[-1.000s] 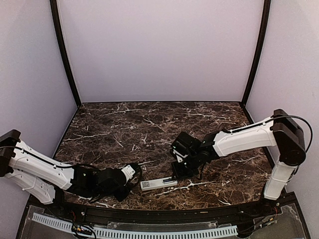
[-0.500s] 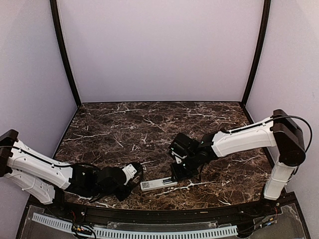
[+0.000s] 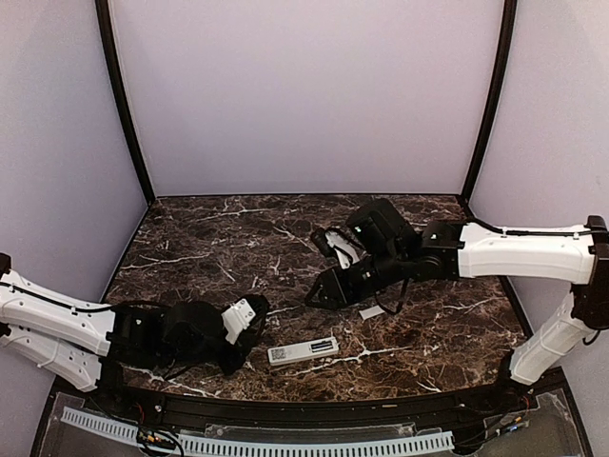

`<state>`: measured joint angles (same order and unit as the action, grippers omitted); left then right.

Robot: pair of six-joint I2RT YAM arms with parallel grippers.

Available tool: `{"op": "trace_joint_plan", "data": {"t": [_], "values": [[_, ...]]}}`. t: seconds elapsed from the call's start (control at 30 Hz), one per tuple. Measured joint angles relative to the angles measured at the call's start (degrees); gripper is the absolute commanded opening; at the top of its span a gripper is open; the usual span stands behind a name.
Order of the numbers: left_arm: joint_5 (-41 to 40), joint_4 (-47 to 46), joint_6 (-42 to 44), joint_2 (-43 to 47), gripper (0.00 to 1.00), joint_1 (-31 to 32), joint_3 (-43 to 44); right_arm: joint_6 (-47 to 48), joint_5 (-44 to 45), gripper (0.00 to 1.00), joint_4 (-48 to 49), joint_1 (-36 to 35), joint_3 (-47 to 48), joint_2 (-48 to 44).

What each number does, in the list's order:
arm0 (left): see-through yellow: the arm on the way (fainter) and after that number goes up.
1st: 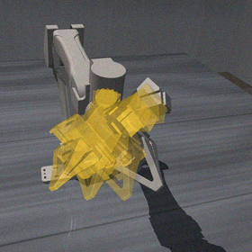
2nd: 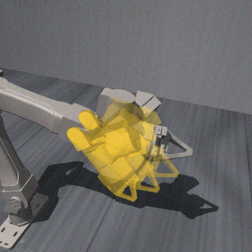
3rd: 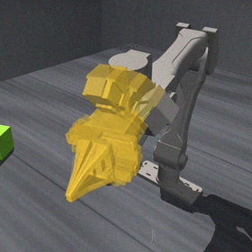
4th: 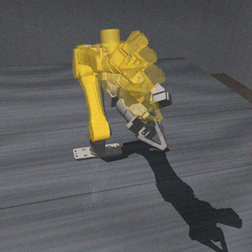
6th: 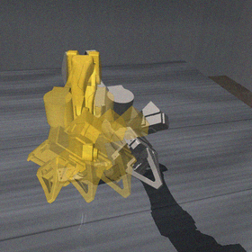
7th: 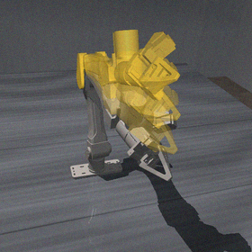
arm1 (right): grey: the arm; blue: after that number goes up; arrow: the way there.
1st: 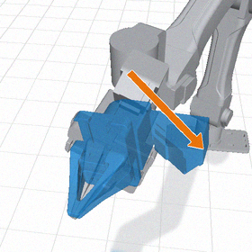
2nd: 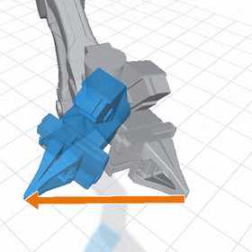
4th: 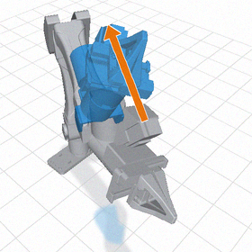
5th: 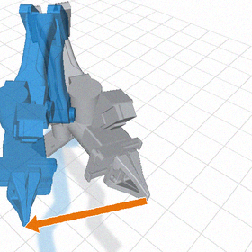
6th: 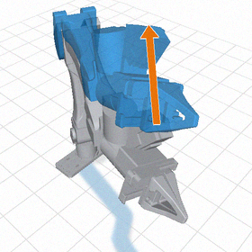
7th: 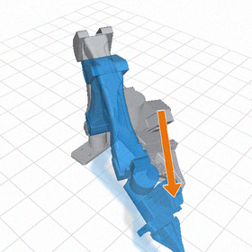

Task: Load the batteries into the remote control
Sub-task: Pass from the left arm to the right

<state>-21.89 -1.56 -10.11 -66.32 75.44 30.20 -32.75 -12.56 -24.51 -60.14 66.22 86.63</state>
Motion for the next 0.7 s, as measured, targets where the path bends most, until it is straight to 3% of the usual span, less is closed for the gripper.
{"op": "trace_joint_plan", "data": {"t": [0.33, 0.7], "values": [[1.6, 0.0, 4.4, 1.6, 0.0, 0.1, 2.9, 0.7, -12.7, 0.45, 13.4, -0.6, 1.0, 5.0], [1.8, 0.0, 5.6, 3.0, 0.0, 0.1, 3.0, 0.1, -18.7, 0.24, 17.2, -2.6, 2.4, 9.9]]}}
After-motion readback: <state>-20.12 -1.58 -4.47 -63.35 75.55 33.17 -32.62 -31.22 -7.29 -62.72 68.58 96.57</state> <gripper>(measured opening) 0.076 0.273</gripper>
